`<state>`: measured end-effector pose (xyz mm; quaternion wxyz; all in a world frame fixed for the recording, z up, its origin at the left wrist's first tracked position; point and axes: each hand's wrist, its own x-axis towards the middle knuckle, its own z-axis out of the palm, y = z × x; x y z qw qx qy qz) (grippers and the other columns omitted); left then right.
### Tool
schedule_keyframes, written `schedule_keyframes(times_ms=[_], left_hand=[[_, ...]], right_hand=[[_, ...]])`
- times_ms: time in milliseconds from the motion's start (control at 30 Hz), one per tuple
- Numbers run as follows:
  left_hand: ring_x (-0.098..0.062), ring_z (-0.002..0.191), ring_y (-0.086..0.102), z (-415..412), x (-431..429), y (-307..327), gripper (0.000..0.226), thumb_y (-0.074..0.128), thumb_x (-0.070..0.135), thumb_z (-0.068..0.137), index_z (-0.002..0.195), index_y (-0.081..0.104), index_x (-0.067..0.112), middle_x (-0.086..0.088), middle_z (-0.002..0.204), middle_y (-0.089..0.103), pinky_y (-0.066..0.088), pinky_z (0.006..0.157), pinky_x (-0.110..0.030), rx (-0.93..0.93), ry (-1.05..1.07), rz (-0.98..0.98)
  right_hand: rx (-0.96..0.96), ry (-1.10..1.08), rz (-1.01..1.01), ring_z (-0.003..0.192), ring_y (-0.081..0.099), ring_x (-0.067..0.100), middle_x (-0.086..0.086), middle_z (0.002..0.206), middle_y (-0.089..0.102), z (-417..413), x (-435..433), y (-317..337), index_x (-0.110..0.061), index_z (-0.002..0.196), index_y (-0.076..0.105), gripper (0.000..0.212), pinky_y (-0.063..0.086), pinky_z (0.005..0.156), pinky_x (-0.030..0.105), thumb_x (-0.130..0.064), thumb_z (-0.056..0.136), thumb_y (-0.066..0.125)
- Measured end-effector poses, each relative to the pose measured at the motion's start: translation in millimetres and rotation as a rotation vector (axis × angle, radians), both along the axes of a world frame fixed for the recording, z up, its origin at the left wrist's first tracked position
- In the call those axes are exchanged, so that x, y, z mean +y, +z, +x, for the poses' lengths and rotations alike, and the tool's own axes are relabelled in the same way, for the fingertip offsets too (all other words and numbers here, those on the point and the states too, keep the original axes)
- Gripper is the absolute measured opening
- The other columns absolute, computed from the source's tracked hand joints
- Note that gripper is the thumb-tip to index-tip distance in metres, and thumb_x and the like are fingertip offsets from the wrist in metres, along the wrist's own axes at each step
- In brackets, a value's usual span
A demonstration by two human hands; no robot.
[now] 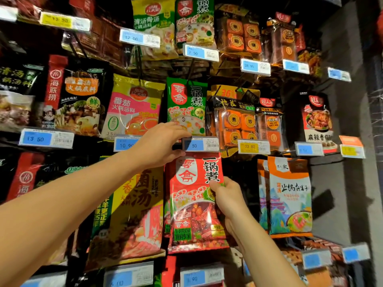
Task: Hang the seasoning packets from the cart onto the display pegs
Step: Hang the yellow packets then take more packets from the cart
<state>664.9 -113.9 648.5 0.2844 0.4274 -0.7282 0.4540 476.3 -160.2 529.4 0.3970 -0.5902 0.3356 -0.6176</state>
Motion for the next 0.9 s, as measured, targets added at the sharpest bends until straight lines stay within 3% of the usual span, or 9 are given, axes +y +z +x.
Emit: schedule_keyframes(times_ms=[67, 133, 267, 367, 433, 500, 567, 733, 900], left_hand=[[-0.025, 0.120, 0.060, 0.4, 0.6, 0.7, 0.054, 0.081, 0.031, 0.085, 0.135, 0.064, 0.017, -0.001, 0.129, 0.069, 0.051, 0.096, -0.043, 0.007, -0.010, 0.010], [-0.025, 0.121, 0.059, 1.3, 0.9, 0.9, 0.054, 0.081, 0.031, 0.086, 0.135, 0.064, 0.017, -0.001, 0.130, 0.068, 0.050, 0.096, -0.041, 0.015, -0.020, 0.017], [-0.023, 0.124, 0.059, 1.2, 1.4, 1.3, 0.056, 0.080, 0.034, 0.087, 0.137, 0.063, 0.017, 0.000, 0.132, 0.067, 0.049, 0.098, -0.040, 0.031, -0.028, 0.016], [-0.024, 0.126, 0.058, 0.3, 1.5, 1.5, 0.056, 0.079, 0.035, 0.087, 0.138, 0.062, 0.017, -0.001, 0.134, 0.066, 0.049, 0.100, -0.041, 0.034, -0.022, 0.027], [-0.025, 0.124, 0.059, 0.5, 0.3, 0.3, 0.056, 0.080, 0.033, 0.086, 0.137, 0.063, 0.017, -0.001, 0.133, 0.067, 0.050, 0.099, -0.041, 0.034, -0.028, 0.036], [-0.025, 0.123, 0.059, 2.0, -1.4, -1.4, 0.055, 0.081, 0.031, 0.086, 0.136, 0.064, 0.016, -0.002, 0.131, 0.068, 0.050, 0.098, -0.042, 0.055, -0.043, 0.039], [-0.026, 0.126, 0.058, 3.1, -2.8, -4.1, 0.055, 0.081, 0.030, 0.086, 0.136, 0.063, 0.017, -0.003, 0.132, 0.068, 0.050, 0.099, -0.043, 0.078, -0.049, 0.024], [-0.026, 0.112, 0.060, 0.4, -7.4, -16.1, 0.047, 0.077, 0.026, 0.087, 0.131, 0.065, 0.016, -0.005, 0.122, 0.070, 0.050, 0.090, -0.043, 0.066, -0.038, -0.058], [-0.033, 0.133, 0.046, -10.3, -0.6, -50.1, 0.067, 0.076, 0.026, 0.084, 0.145, 0.051, 0.013, -0.012, 0.145, 0.052, 0.039, 0.110, -0.048, 0.111, 0.062, -0.121]], right_hand=[[0.100, -0.075, -0.132, 0.103, 0.071, 0.021, -0.002, 0.114, 0.072, 1.0, -2.2, -1.0, -0.026, 0.133, 0.056, 0.034, 0.059, 0.090, 0.045, -0.009, 0.105, 0.051], [0.187, -0.123, -0.257, 0.117, 0.065, 0.016, -0.006, 0.131, 0.063, 0.7, -5.9, -6.2, -0.045, 0.156, 0.028, 0.068, 0.057, 0.097, 0.046, -0.003, 0.105, 0.047], [0.239, -0.127, -0.412, 0.131, 0.055, 0.013, -0.010, 0.143, 0.051, -1.0, -12.0, -17.5, -0.076, 0.143, 0.014, 0.092, 0.053, 0.105, 0.043, 0.003, 0.106, 0.041], [0.256, -0.145, -0.381, 0.128, 0.053, 0.013, -0.015, 0.128, 0.048, 0.4, -22.4, -20.5, -0.063, 0.146, 0.031, 0.081, 0.052, 0.107, 0.037, 0.006, 0.105, 0.040], [0.271, -0.161, -0.335, 0.124, 0.056, 0.020, -0.006, 0.133, 0.049, 3.3, -29.6, -21.3, -0.052, 0.150, 0.040, 0.075, 0.054, 0.103, 0.046, 0.006, 0.103, 0.039], [0.280, -0.135, -0.281, 0.099, 0.063, 0.015, 0.002, 0.141, 0.053, 7.9, -36.2, -18.4, -0.046, 0.151, 0.042, 0.075, 0.058, 0.078, 0.035, 0.008, 0.098, 0.039], [0.300, -0.113, -0.220, 0.075, 0.061, 0.007, 0.003, 0.144, 0.055, 15.1, -40.9, -13.1, -0.038, 0.156, 0.038, 0.074, 0.048, 0.058, 0.025, 0.005, 0.096, 0.043], [0.691, -0.337, -0.247, 0.117, 0.057, 0.035, 0.013, 0.145, 0.042, 31.6, -48.0, -22.4, -0.034, 0.164, 0.012, 0.080, 0.047, 0.093, 0.042, -0.028, 0.100, 0.061], [0.734, -0.461, -0.311, 0.097, 0.064, 0.028, 0.006, 0.131, 0.048, 19.7, -53.3, -51.1, -0.038, 0.161, 0.016, 0.081, 0.055, 0.083, 0.044, -0.022, 0.100, 0.065]])
